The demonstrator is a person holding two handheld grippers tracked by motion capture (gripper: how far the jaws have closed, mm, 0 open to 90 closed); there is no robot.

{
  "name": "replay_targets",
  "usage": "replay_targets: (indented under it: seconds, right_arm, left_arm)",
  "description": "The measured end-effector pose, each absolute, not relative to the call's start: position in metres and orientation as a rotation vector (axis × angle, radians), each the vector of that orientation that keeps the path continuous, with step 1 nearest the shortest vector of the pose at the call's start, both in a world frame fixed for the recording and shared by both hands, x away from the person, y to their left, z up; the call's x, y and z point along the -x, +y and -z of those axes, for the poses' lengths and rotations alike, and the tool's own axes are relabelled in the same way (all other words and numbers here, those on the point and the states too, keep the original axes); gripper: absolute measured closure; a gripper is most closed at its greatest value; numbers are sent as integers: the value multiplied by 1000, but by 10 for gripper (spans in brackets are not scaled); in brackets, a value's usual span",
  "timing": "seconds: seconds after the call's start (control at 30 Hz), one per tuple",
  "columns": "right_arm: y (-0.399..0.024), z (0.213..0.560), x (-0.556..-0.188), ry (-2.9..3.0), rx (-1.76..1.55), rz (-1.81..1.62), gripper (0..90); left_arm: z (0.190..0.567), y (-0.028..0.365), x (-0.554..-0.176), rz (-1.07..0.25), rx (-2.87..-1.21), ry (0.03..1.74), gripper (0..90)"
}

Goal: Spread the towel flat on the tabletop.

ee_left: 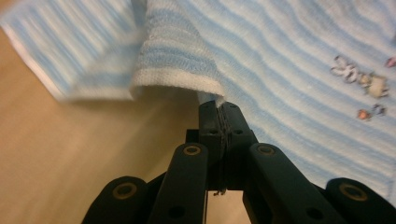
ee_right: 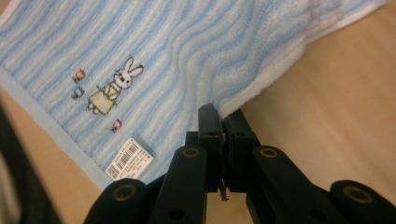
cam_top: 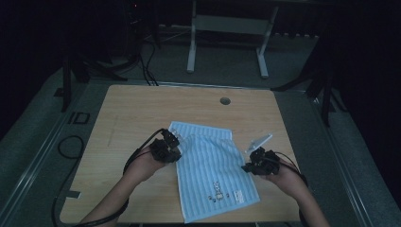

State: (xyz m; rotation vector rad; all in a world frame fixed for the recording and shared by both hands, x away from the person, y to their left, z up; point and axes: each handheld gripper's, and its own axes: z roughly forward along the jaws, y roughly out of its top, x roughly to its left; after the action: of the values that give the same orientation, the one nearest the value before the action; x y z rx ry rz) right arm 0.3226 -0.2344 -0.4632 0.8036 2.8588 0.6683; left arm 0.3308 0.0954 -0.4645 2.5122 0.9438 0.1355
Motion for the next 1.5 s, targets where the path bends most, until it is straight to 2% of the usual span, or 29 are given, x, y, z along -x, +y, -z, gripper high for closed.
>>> replay_targets:
  seconds: [0.13,0.33,0.37,0.43,0.5,0.57,0.6,0.67,0.7,0.73,0.77,0.83,0.9,1.0,1.3,1.5]
  right_arm:
    - [-233,477,-293,2901,-769,-672,875]
    - [-230,496,-272,2947,-765,-654,872]
    - [-230,499,-270,2955,-777,-660,869]
    - [-231,506,-264,2988,-787,-644,813]
    - [-234,505,-262,2996,-779,-641,736]
    - [-236,502,-262,2984,-783,-641,717]
    - [-244,490,-267,2944,-813,-663,684]
    - [-249,477,-276,2899,-829,-681,682]
    - [-251,470,-281,2867,-826,-681,708]
    - [-252,463,-288,2837,-832,-681,779]
    - [-252,456,-296,2808,-840,-695,818]
    - [-248,449,-309,2791,-829,-705,895]
    - [-238,447,-325,2791,-822,-698,897]
    - [-219,452,-353,2802,-832,-678,898]
    - [-176,486,-435,2784,-958,-549,898]
    - [-165,512,-462,2809,-1024,-395,898]
  left_arm:
    - [477,103,-316,-89,-2516,948,885]
    - [501,113,-306,-19,-2552,976,883]
    - [512,117,-304,23,-2568,998,883]
    - [519,122,-302,55,-2590,1002,869]
    - [520,127,-300,64,-2597,1010,769]
    - [514,133,-301,64,-2588,1030,752]
    - [510,135,-301,43,-2585,1027,664]
    - [501,136,-302,28,-2575,1017,651]
    - [496,135,-302,4,-2577,1007,633]
    - [491,133,-304,-17,-2571,995,637]
    - [488,131,-304,-28,-2565,988,656]
    - [482,124,-306,-48,-2563,954,751]
    - [479,114,-308,-71,-2573,925,822]
    - [478,100,-314,-87,-2592,903,889]
    - [507,55,-306,36,-2633,788,887]
    - [519,45,-302,113,-2666,737,886]
